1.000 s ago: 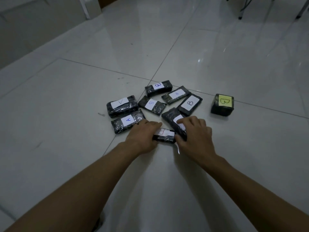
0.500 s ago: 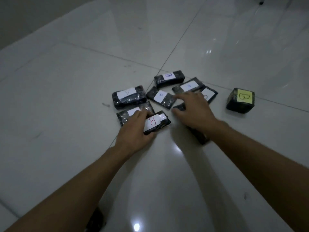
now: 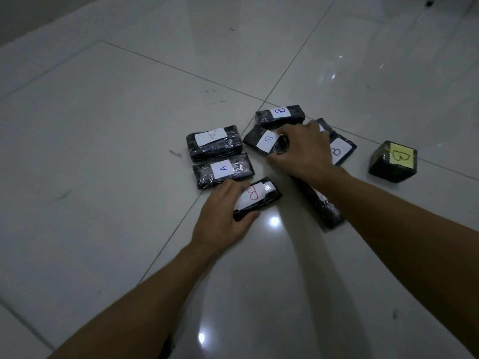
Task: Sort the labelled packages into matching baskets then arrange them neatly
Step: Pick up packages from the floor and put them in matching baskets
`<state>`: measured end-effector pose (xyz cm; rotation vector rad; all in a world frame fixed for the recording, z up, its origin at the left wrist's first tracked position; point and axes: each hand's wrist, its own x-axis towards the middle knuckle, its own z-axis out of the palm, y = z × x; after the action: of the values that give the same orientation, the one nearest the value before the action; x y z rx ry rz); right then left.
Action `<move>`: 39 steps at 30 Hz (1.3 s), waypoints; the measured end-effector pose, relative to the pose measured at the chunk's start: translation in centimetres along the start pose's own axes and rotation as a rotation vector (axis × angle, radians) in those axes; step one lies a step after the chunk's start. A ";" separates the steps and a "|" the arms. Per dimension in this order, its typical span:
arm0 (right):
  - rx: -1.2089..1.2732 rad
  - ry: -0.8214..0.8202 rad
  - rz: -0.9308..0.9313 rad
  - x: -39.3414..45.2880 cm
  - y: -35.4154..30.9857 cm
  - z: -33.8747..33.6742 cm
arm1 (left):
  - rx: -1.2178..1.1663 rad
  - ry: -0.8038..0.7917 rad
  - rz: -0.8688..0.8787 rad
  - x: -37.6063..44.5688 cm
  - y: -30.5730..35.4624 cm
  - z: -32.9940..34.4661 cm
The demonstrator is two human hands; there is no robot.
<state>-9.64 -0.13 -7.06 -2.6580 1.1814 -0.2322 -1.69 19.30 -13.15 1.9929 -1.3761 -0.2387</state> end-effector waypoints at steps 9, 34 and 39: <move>0.092 0.165 0.014 -8.8 5.2 -4.9 | 0.031 -0.060 0.136 1.1 2.8 0.0; 0.021 0.453 0.774 -46.1 29.5 -20.0 | -0.042 -0.535 0.858 -6.3 35.4 11.2; 0.029 0.437 0.939 -52.8 35.2 -21.6 | -0.049 -0.589 0.967 -10.9 43.5 15.6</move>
<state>-74.70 13.35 1.55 -1.7784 2.3537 -0.6451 -46.86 13.52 0.18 1.0355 -2.4928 -0.4062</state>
